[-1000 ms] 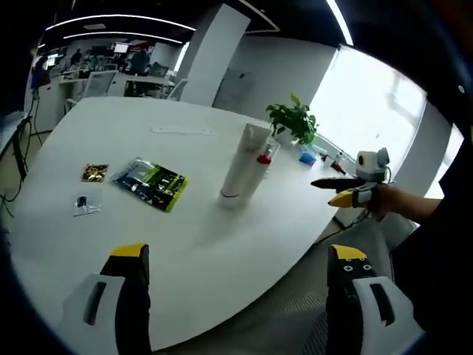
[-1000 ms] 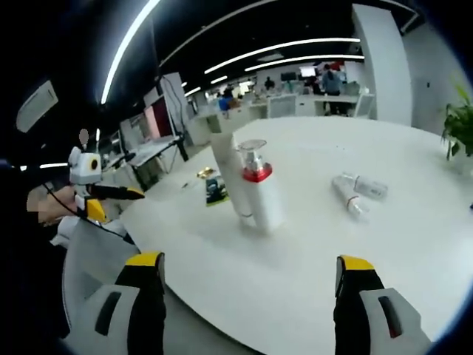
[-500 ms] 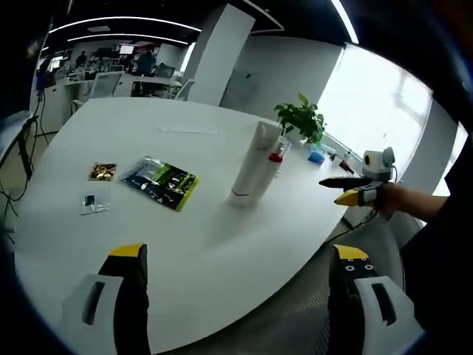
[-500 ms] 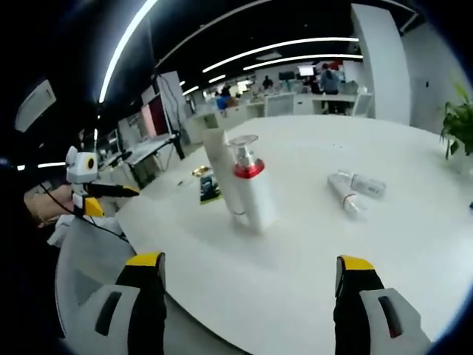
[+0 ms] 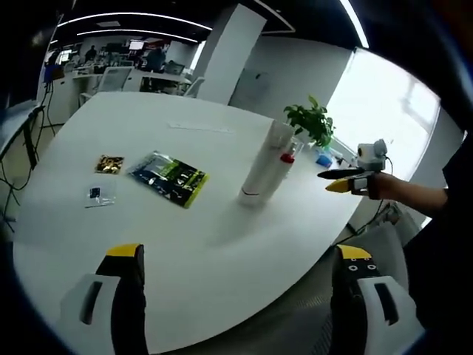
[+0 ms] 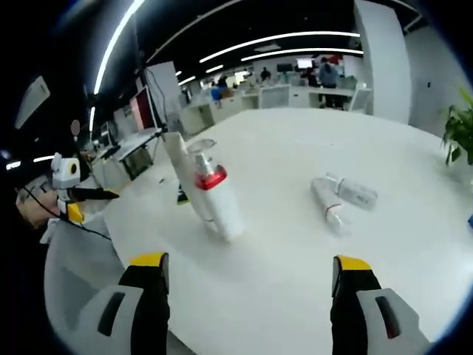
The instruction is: Arrange the skincare products in the storage area until every visible bottle or jar stands upright without overlapping.
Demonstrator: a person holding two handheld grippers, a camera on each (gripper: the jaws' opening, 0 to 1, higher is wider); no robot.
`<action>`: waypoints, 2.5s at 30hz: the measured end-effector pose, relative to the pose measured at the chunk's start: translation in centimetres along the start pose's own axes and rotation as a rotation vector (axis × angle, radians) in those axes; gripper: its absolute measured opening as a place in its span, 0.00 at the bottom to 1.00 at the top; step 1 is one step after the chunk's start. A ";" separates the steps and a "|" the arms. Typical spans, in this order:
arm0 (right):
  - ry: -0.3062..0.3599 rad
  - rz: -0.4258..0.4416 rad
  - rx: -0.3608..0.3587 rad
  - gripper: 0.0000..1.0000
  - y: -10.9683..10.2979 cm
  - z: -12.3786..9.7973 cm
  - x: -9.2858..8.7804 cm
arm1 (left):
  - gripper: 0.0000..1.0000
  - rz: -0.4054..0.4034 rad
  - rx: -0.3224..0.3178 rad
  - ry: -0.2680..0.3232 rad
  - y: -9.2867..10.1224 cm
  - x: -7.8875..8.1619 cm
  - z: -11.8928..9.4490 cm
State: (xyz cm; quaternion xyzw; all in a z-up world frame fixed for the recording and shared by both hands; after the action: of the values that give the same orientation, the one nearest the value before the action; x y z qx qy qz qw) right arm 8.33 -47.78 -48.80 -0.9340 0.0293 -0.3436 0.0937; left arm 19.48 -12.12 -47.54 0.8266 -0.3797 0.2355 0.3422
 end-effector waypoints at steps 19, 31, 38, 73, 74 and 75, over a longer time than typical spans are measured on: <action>-0.101 -0.063 -0.020 0.94 4.5 3.0 2.5 | 0.99 -0.020 -0.035 -0.047 -0.1 -0.5 1.2; -0.154 -0.090 -0.032 0.83 6.8 5.5 3.2 | 0.97 -0.019 -0.042 -0.088 -0.2 -1.0 1.8; -0.177 -0.120 -0.069 0.81 7.9 6.3 4.2 | 0.97 -0.007 -0.040 -0.125 0.1 -1.4 2.1; -0.401 -0.222 -0.174 0.30 13.0 11.3 5.7 | 0.95 -0.046 -0.049 -0.174 -0.8 -2.0 2.9; -0.406 -0.227 -0.175 0.30 13.0 11.2 5.6 | 0.95 -0.048 -0.049 -0.173 -0.7 -2.0 2.9; -0.413 -0.229 -0.176 0.29 13.1 11.1 5.5 | 0.95 -0.049 -0.048 -0.172 -0.7 -2.0 2.9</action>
State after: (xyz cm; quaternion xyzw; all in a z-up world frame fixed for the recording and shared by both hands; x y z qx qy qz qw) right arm 19.86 -59.52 -56.17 -0.9861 -0.0668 -0.1501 -0.0234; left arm 19.22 -13.00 -51.04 0.8443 -0.3930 0.1458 0.3339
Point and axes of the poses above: the point that each gripper's makers call its tool centre point, and the gripper's own axes: z roughly forward along the fingers, y roughly to its right, x roughly out of its top, the point moved 6 cm from there along -z, roughly backward along the fingers, and after that the axes turned 11 degrees about -y, right-handed, at the moved point
